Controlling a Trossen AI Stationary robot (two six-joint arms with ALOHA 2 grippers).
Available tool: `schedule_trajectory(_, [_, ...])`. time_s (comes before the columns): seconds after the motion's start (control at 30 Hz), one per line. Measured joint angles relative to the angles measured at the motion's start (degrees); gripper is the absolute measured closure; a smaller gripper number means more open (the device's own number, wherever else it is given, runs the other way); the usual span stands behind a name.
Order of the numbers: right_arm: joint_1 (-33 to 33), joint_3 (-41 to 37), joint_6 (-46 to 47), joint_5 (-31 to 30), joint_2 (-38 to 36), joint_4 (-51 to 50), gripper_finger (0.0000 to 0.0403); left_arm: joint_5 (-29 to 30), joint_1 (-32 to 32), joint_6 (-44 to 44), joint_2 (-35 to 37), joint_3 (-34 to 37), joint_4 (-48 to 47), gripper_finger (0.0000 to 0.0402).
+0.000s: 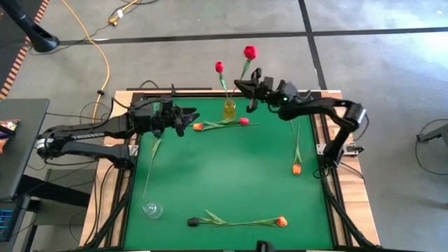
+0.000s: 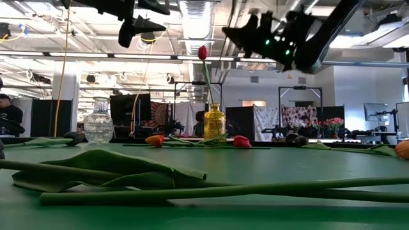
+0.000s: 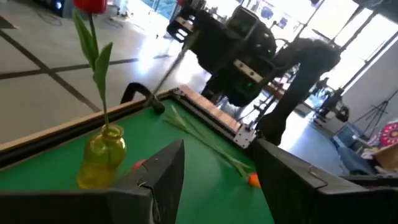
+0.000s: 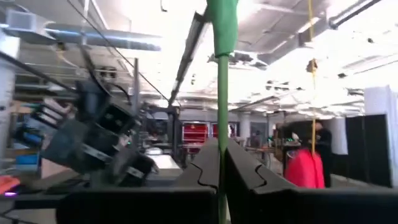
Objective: Sort flowers into vase by color
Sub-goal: Put the left red flower into the yellow vase
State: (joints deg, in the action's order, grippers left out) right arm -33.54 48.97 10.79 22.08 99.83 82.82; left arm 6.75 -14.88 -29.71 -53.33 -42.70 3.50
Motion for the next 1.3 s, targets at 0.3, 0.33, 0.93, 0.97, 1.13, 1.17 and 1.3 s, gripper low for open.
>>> schedule_trajectory(0.3, [-0.79,0.67,1.17,-3.15,5.51,0.17,0.0373,-0.03,-0.01,-0.68,-0.01,0.0,0.14,0.0221])
schedule_trajectory(0.33, [-0.77,0.67,0.83,-3.47,5.51,-0.16,0.0372,-0.05,-0.01,-0.77,-0.01,0.0,0.09,0.0221])
schedule_trajectory(0.93, [-0.74,0.67,-5.29,-6.55,5.47,-7.6,0.0373,-0.07,-0.01,-1.0,-0.01,0.0,0.0,0.0221])
schedule_trajectory(0.97, [-0.74,0.67,-5.29,-7.01,5.47,-7.64,0.0371,-0.07,-0.01,-1.01,-0.01,0.0,-0.02,0.0221])
schedule_trajectory(1.13, [-0.74,0.67,-5.2,-7.31,6.26,-7.67,0.0373,-0.1,-0.01,-1.06,-0.01,0.0,-0.02,0.0221])
schedule_trajectory(1.17, [-0.74,0.67,-4.45,-7.31,6.79,-7.53,0.0373,-0.1,-0.01,-1.08,-0.01,0.0,-0.02,0.0221])
schedule_trajectory(1.3, [-0.61,0.67,-2.82,-8.25,9.33,-6.63,0.037,-0.12,-0.01,-1.19,-0.01,0.0,-0.04,0.0221])
